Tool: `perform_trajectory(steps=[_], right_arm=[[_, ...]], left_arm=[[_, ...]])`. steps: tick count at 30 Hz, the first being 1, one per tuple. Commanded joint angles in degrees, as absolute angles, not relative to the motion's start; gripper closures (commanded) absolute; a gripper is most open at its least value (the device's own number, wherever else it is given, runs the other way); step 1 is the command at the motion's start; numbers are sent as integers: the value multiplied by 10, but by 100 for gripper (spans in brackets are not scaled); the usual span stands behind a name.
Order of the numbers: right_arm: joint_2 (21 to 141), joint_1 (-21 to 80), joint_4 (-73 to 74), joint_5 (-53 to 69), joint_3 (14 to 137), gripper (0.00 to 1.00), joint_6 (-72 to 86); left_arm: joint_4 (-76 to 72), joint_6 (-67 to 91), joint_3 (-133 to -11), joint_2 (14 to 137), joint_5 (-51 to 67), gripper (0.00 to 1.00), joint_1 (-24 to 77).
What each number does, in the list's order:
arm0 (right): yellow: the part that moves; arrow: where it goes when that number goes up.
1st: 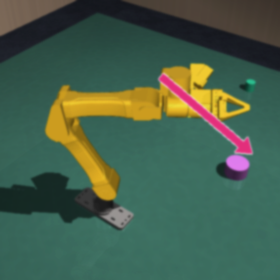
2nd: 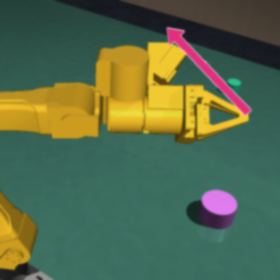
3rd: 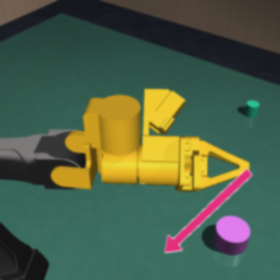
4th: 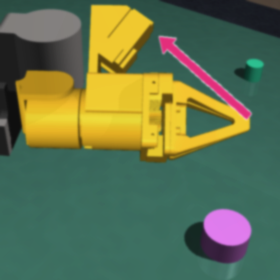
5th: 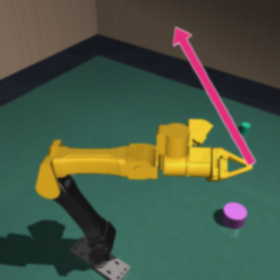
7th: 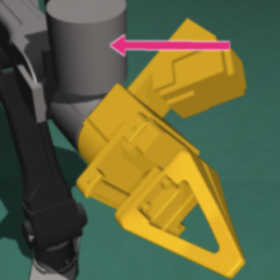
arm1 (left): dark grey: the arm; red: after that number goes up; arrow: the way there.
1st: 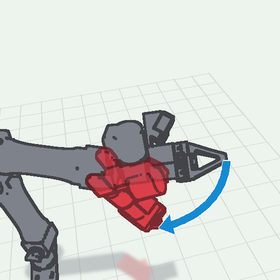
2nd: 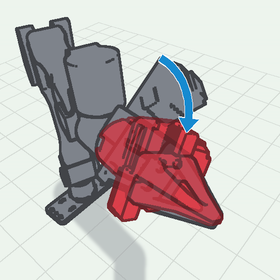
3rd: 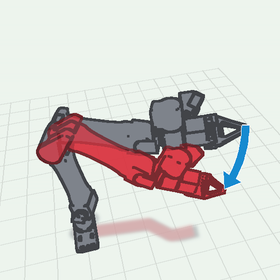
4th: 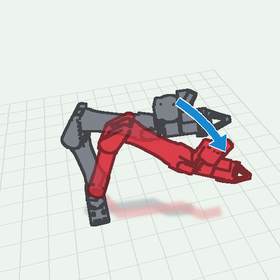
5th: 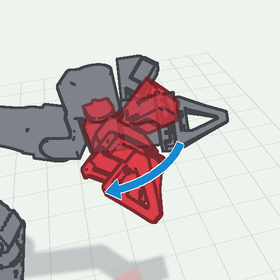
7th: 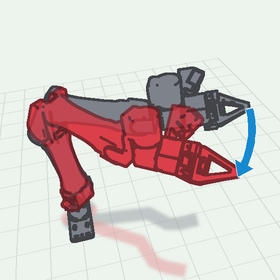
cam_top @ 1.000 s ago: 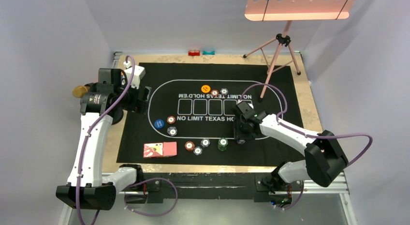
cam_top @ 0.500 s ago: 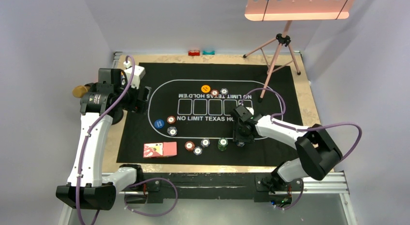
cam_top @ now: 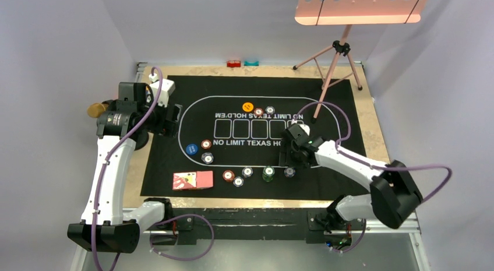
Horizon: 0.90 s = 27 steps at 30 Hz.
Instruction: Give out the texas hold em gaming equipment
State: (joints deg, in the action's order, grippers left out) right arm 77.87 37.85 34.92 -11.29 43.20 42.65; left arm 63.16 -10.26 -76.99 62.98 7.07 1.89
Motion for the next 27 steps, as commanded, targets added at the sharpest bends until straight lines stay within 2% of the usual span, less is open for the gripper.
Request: perform_trajectory(steps=[1,6,14,27], right_arm=[[703,379,384,-140,490,32,420],[673,402,375,-115,526,30,401],[790,522,404,-139,592,20,392],[847,536,400,-125,591,20,366]], left_arm=[[627,-106,-784,625,76,0,14],[627,-103,-784,626,79,0,14],[627,-99,-784,629,80,0,15],[628,-100,-787,627,78,0,14]])
